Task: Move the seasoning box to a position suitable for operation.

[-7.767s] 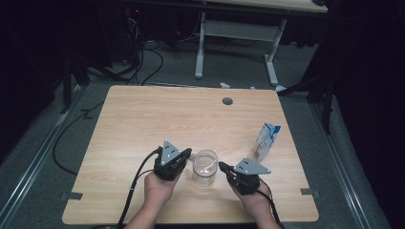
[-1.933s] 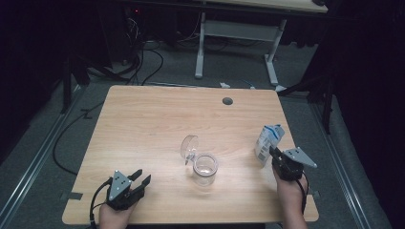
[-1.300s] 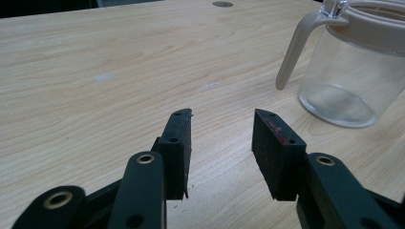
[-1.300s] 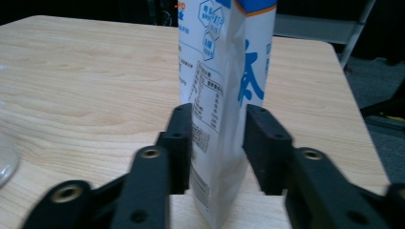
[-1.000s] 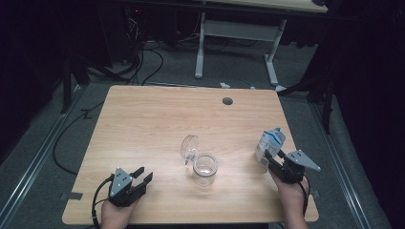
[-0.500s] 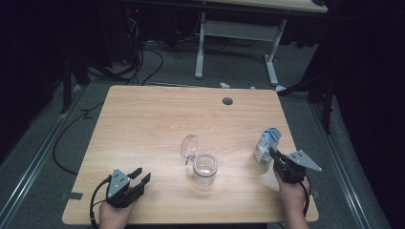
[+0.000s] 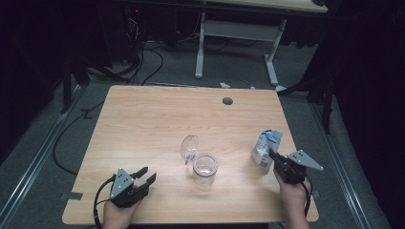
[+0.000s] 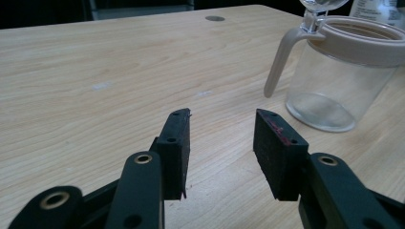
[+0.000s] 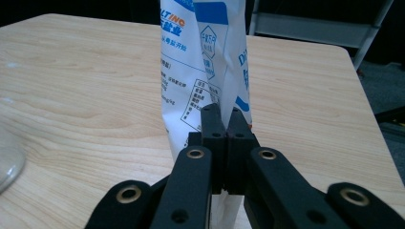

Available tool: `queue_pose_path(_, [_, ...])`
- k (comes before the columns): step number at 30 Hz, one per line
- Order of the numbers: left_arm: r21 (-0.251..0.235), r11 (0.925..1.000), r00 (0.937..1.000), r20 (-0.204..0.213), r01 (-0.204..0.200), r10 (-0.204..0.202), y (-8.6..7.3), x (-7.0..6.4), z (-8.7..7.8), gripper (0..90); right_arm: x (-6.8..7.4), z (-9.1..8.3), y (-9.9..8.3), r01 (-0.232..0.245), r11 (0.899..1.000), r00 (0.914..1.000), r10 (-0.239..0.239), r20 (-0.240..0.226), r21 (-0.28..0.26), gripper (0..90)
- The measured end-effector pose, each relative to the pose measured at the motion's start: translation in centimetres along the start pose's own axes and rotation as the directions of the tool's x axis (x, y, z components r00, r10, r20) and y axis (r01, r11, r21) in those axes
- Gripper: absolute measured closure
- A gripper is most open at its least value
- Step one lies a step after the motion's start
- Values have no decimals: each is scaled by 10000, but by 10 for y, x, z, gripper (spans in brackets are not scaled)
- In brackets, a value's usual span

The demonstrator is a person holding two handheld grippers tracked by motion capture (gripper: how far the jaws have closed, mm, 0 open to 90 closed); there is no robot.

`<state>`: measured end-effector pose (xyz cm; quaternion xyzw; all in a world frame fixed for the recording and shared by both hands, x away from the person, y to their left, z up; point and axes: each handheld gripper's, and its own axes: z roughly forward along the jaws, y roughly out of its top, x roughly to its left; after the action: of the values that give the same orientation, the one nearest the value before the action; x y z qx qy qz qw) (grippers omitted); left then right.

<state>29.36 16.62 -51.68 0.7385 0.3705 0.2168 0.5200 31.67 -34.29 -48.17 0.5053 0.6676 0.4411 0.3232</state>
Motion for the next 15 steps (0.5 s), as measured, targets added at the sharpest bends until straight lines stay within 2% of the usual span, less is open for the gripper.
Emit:
queue_pose_path(2, [78,10000,9999,97,-36,36,0,0,1,574,0,0,0,-164,9999,9998,164,-71,25,897])
queue_pose_path(5, [40,10000,9995,322,76,-77,0,2,1,576,0,0,3,-161,9997,9999,161,6,200,896])
queue_pose_path(8, [98,9999,9994,340,62,-66,0,4,1,578,1,0,6,-179,9992,9998,179,16,354,897])
queue_pose_path(12, [198,9994,9988,396,280,-288,-1,9,1,578,2,-1,8,-304,9983,9995,302,47,506,897])
queue_pose_path(15, [312,9993,9992,352,182,-193,-3,9,3,579,4,-1,10,-444,9968,9990,443,30,663,896])
